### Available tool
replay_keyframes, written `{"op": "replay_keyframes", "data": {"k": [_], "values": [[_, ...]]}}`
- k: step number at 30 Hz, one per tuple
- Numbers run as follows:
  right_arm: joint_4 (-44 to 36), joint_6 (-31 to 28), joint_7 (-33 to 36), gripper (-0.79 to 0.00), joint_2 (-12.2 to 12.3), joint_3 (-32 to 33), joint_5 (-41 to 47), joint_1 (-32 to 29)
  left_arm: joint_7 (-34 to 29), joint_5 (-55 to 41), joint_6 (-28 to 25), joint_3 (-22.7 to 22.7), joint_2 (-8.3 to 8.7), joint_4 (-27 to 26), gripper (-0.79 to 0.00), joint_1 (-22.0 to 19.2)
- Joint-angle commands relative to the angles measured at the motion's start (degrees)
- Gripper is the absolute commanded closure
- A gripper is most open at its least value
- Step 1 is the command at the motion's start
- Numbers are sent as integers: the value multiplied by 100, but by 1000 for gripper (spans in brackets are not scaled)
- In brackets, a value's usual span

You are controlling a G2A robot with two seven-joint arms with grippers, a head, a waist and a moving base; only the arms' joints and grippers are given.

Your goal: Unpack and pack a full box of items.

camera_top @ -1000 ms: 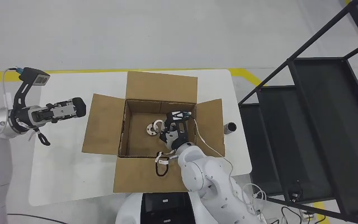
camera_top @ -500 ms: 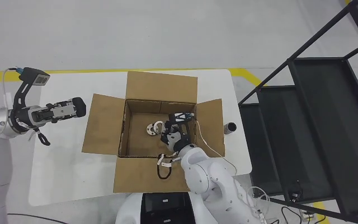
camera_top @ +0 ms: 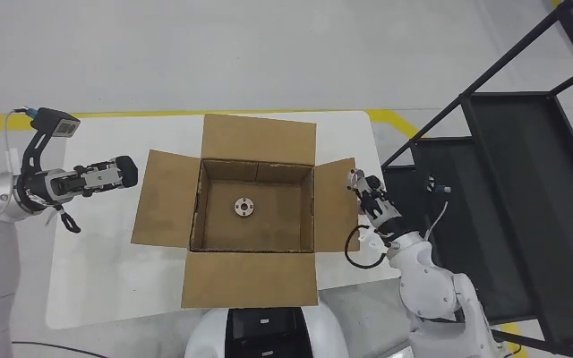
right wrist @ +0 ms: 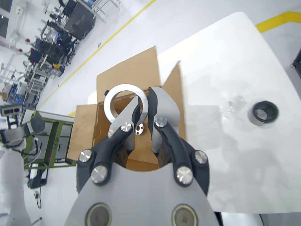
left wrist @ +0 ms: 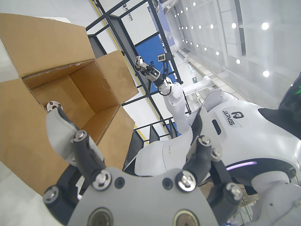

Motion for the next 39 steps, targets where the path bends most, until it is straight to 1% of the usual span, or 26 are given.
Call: {"op": "replay_keyframes", "data": {"k": [1, 5, 11, 14, 19, 21, 24, 27, 31, 39], "values": [[62, 40, -43, 0, 4, 183, 147, -90, 0, 0, 0, 0, 0, 0, -785, 0], [198, 210, -13, 0, 20, 389, 177, -216, 0, 0, 0, 0, 0, 0, -785, 0], [532, 452, 309, 0, 61, 381, -167, -234, 0, 0, 0, 0, 0, 0, -785, 0], [730, 648, 334, 0, 63, 405, -105, -213, 0, 0, 0, 0, 0, 0, -785, 0], [1019, 773, 296, 0, 67, 453, 18, -250, 0, 0, 0, 0, 0, 0, -785, 0], [1147, 837, 319, 0, 79, 426, -160, -258, 0, 0, 0, 0, 0, 0, -785, 0], [1323, 1048, 457, 0, 108, 315, -687, -216, 0, 0, 0, 0, 0, 0, -785, 0], [1549, 1392, 714, 0, 131, 206, -1137, -65, 0, 0, 0, 0, 0, 0, -785, 0], [2009, 1749, 979, 0, 148, -6, -1591, 317, 0, 0, 0, 0, 0, 0, -785, 0], [2835, 2247, 1131, 0, 128, -567, -2189, 965, 0, 0, 0, 0, 0, 0, -785, 0]]}}
